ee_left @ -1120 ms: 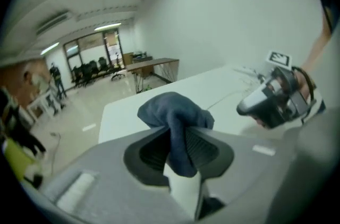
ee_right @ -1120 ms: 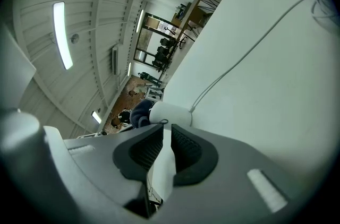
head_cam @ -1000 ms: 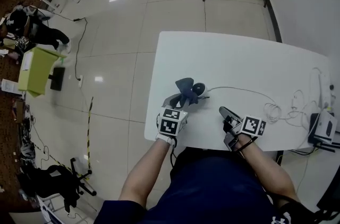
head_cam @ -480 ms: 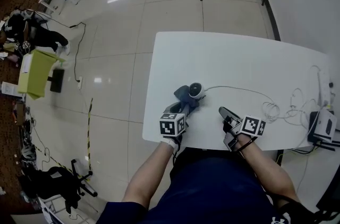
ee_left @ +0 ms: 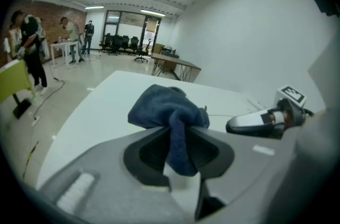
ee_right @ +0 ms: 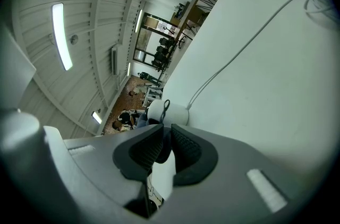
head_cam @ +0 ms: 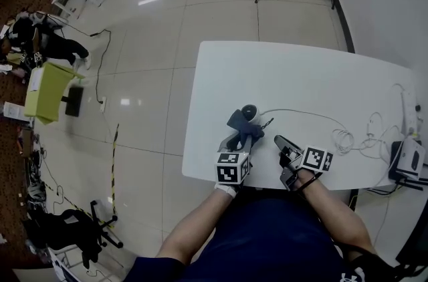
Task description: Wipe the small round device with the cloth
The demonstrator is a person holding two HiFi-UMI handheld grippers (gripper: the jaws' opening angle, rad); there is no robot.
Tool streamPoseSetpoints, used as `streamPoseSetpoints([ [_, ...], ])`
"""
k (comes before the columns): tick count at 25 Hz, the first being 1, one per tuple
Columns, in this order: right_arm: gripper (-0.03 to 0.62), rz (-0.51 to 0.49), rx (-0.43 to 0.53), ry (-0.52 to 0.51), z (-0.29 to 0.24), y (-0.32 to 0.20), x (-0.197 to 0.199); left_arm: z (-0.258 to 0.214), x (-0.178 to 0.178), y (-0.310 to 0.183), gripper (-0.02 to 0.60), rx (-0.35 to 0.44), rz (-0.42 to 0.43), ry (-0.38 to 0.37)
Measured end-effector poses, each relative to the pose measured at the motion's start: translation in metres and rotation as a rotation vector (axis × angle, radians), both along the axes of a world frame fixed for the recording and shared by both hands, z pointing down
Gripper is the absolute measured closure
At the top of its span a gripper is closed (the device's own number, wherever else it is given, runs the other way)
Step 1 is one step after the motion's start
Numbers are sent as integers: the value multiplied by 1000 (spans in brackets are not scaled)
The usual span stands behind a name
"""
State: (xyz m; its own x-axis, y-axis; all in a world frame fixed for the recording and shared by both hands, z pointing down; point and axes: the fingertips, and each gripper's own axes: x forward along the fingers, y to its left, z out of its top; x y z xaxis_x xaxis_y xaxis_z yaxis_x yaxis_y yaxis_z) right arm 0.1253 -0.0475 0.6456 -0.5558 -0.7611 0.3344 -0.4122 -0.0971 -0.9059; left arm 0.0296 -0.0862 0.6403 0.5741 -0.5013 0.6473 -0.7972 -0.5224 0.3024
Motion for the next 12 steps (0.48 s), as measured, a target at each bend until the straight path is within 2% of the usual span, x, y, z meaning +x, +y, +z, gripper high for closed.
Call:
streamPoseSetpoints([
  [3,543,-3,-3,0,1,2,-4,20,-1,8,494,-58,-34,3],
  [9,543,11,-18,2,5,8,0,42,-4,22,494,-147,44,-17],
  [12,544,19,-22,2,5,7,2,38,-6,25,492,-160,85,-25],
])
